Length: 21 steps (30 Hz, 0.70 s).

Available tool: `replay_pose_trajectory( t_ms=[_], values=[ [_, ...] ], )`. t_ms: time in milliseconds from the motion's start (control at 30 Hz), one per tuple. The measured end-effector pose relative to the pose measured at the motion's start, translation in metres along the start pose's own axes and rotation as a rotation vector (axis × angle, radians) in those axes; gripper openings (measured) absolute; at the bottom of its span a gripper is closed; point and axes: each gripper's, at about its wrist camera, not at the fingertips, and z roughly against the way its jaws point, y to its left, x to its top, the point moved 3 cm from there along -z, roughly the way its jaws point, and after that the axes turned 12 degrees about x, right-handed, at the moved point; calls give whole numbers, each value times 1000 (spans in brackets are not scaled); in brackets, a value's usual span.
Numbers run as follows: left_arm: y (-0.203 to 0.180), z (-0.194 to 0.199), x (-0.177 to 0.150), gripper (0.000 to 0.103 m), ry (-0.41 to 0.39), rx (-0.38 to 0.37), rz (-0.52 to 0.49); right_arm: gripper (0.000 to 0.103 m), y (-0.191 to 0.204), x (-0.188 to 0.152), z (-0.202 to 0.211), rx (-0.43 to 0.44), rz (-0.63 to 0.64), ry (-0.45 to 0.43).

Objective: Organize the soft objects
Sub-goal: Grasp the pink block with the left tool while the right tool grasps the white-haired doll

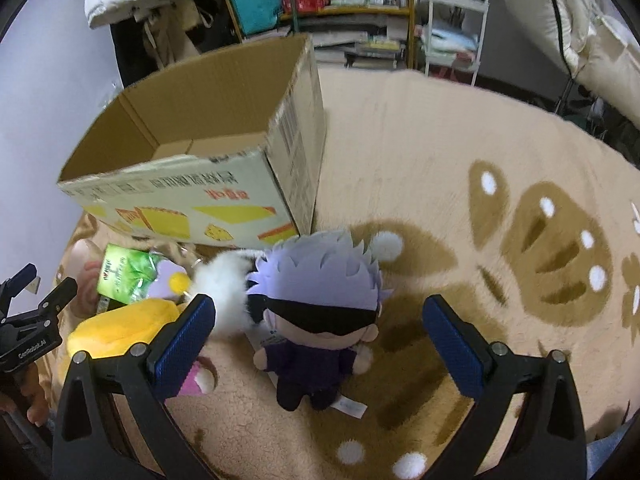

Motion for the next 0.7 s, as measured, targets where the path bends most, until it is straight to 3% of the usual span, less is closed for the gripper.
replay_pose_trajectory(
  t_ms=[133,300,500,700],
  values=[
    [-4,-15,-1,102,56,-24,3,102,-7,1,-13,7,-21,36],
    [-9,-27,-3,100,79,-26,-19,86,-22,0,-28,18,-71,102],
    [-17,-35,-6,84,82,-34,-60,84,-29,2,-34,54,-89,119],
    [-12,-42,-5,64,116,-89,-24,80,-29,3,-38,68,-83,121]
  ],
)
